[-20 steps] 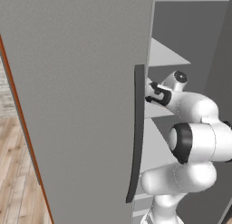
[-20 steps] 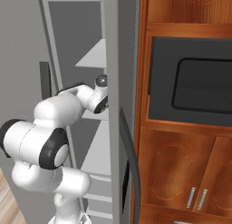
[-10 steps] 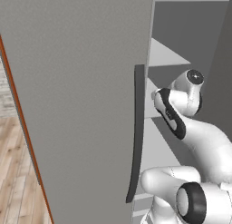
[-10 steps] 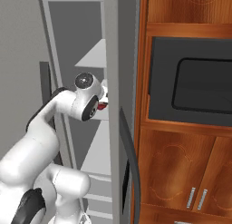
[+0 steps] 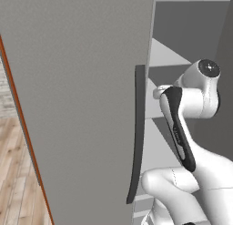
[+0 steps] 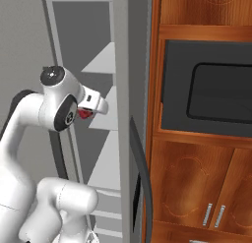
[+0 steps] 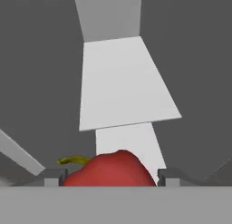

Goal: Take the bell pepper and corn out of the freezer and place them in the tupperware container on the counter. Then put the tupperware containing the vegetables back in the freezer.

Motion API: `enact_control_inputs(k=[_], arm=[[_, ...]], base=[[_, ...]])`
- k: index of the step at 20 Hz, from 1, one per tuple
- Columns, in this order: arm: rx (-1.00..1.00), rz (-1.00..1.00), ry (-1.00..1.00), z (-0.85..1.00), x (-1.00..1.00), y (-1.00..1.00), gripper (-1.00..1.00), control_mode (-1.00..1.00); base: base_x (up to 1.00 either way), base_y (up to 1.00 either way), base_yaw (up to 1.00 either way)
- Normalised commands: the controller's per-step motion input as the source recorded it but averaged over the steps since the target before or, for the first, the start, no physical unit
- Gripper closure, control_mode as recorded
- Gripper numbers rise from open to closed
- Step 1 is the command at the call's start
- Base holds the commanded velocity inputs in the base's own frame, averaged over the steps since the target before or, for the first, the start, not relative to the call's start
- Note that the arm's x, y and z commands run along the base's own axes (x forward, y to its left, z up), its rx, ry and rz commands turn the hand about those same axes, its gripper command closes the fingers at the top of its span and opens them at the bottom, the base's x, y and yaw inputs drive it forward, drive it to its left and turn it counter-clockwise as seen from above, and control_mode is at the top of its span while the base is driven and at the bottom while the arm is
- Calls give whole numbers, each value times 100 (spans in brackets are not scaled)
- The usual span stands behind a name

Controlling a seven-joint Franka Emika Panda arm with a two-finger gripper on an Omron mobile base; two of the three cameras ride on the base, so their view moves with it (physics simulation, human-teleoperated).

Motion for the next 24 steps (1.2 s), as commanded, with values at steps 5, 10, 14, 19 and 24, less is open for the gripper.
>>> enact_control_inputs(k=[5,10,14,19,24], arm=[[5,-4,13,30,-100,9,100,-100],[2,-3,9,15,-93,4,100,-100],[0,0,16,39,-62,12,100,-100],[0,0,16,4,-35,23,100,-100],[0,0,0,0,0,0,100,100]], base=[[0,0,0],[0,0,0],[0,0,0],[0,0,0],[-94,72,0]])
